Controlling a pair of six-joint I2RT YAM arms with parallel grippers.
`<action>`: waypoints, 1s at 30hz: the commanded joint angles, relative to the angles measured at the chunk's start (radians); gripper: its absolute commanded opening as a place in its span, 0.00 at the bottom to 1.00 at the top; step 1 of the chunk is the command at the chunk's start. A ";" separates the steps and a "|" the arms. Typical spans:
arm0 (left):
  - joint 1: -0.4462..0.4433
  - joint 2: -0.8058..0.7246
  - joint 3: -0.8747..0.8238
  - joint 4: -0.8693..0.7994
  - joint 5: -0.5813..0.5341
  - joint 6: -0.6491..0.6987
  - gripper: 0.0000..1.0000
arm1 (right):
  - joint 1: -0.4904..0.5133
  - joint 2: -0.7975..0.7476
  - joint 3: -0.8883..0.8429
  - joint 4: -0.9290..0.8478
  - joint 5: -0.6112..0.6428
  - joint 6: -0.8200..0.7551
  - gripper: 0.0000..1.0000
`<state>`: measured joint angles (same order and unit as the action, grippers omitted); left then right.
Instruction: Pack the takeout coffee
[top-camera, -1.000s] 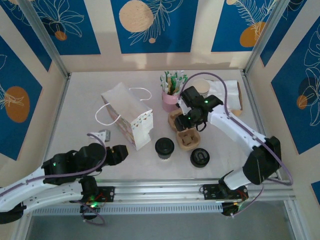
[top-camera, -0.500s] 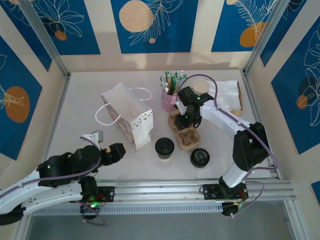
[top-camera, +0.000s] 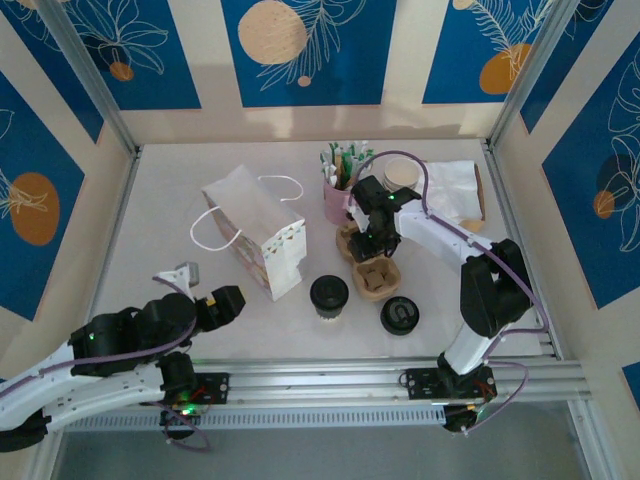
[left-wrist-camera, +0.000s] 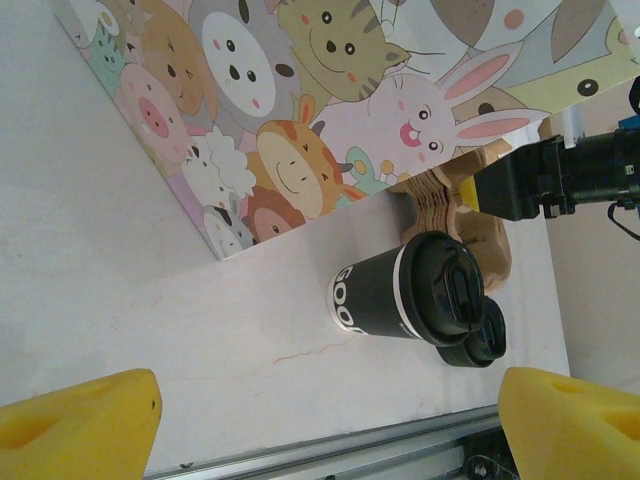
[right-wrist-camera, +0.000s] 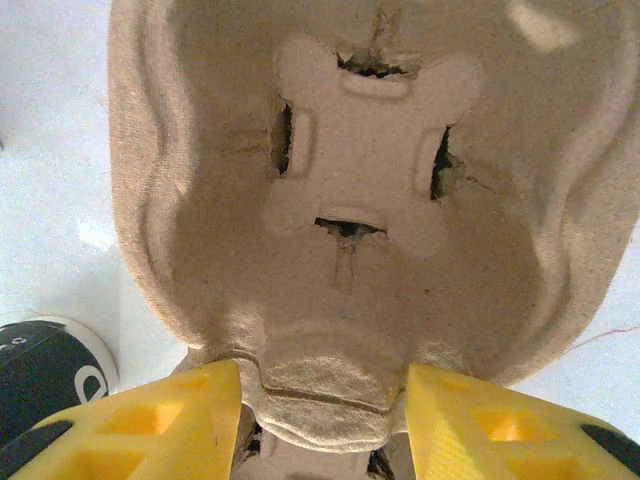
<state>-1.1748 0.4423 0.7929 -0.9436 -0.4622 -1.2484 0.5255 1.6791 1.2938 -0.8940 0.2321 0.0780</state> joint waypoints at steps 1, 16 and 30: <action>-0.005 0.014 0.004 -0.060 -0.057 -0.057 0.86 | 0.012 0.021 0.014 -0.008 0.033 0.003 0.46; -0.005 0.100 0.049 -0.043 -0.025 0.018 0.86 | 0.016 0.029 0.026 -0.019 0.053 0.034 0.48; -0.006 0.118 0.105 -0.087 -0.059 0.040 0.84 | 0.016 0.007 0.048 -0.041 0.051 0.057 0.39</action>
<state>-1.1748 0.5549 0.8513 -0.9657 -0.4667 -1.2167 0.5365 1.7000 1.3113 -0.9092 0.2813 0.1169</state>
